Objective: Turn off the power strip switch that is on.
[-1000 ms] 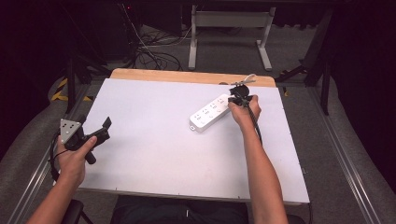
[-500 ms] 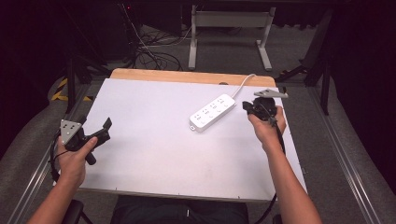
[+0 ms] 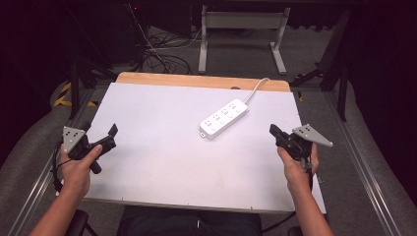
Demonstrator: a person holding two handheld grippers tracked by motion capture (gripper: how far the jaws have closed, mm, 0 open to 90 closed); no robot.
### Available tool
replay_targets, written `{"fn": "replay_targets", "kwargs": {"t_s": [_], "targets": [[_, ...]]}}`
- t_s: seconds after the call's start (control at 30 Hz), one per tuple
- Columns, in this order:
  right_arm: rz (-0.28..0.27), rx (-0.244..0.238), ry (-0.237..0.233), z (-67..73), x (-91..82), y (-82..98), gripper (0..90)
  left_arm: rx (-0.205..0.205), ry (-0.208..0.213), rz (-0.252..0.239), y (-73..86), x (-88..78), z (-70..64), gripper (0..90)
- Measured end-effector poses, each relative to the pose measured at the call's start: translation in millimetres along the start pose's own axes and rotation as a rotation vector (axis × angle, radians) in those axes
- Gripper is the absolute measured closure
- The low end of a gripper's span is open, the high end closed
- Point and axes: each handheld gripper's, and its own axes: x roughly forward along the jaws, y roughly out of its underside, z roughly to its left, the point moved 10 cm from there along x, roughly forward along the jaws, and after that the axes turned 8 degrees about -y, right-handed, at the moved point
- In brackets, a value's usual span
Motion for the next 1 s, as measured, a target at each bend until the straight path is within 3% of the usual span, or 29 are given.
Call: {"fn": "replay_targets", "kwargs": {"t_s": [0.07,0.27,0.5,0.6,0.7,0.8,0.9,1.0], "targets": [[-0.025,0.004,0.002,3.0,-5.8,2.1,90.0,0.004,0.0,-0.001,-0.4,0.6,0.4,8.5],[-0.098,-0.05,0.023,-0.2,-9.9,-4.1,90.0,0.008,-0.002,-0.001,-0.4,1.2,-0.5,8.5],[-0.139,-0.071,0.025,-0.6,-10.4,-7.2,88.8,0.001,-0.006,-0.003,-0.7,0.4,1.9,8.5],[-0.133,-0.083,0.024,1.4,-8.5,-6.2,72.2,0.001,-0.003,-0.006,-0.8,0.2,0.8,8.5],[-0.148,-0.074,0.037,0.6,-5.7,-8.6,40.3,0.002,-0.003,-0.002,-0.4,0.2,0.4,8.4],[-0.148,-0.053,0.046,-4.4,-3.1,-7.7,17.6,0.0,-0.005,-0.004,-0.5,0.3,1.4,8.4],[-0.136,-0.05,0.056,-9.9,-1.6,-4.2,5.6,0.001,-0.006,-0.002,-0.4,-0.3,1.9,8.4],[-0.114,-0.068,0.076,-12.9,-0.3,-1.1,4.3,0.003,-0.005,-0.001,-0.1,-0.3,1.9,8.4]]}}
